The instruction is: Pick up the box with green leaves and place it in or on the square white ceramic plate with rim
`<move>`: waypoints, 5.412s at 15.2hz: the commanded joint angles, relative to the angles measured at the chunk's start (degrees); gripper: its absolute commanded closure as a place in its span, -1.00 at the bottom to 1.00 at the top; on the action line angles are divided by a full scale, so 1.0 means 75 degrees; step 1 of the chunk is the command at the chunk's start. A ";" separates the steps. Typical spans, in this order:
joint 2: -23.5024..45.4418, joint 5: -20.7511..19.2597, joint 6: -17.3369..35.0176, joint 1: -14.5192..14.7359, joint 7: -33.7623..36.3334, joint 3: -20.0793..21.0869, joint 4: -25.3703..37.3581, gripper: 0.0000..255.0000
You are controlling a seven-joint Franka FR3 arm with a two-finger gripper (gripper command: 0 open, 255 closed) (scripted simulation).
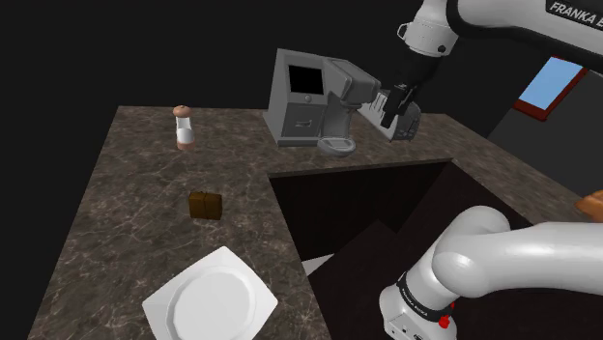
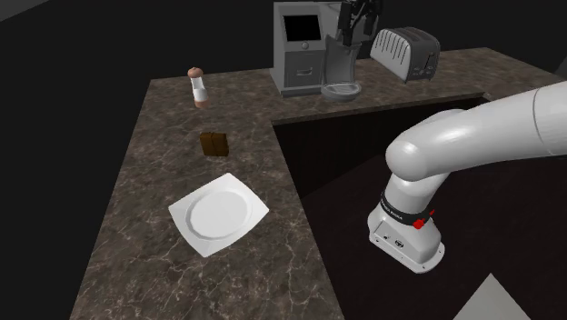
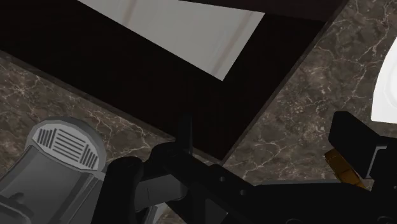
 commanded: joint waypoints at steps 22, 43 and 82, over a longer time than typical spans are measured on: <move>0.4326 0.0537 0.3607 0.0781 0.1448 0.1588 0.0510 -1.00; 1.0183 -0.0871 0.4528 0.2041 0.2876 0.2240 0.5072 -1.00; 1.1041 -0.1007 0.4157 0.2341 0.2882 0.2217 0.6268 1.00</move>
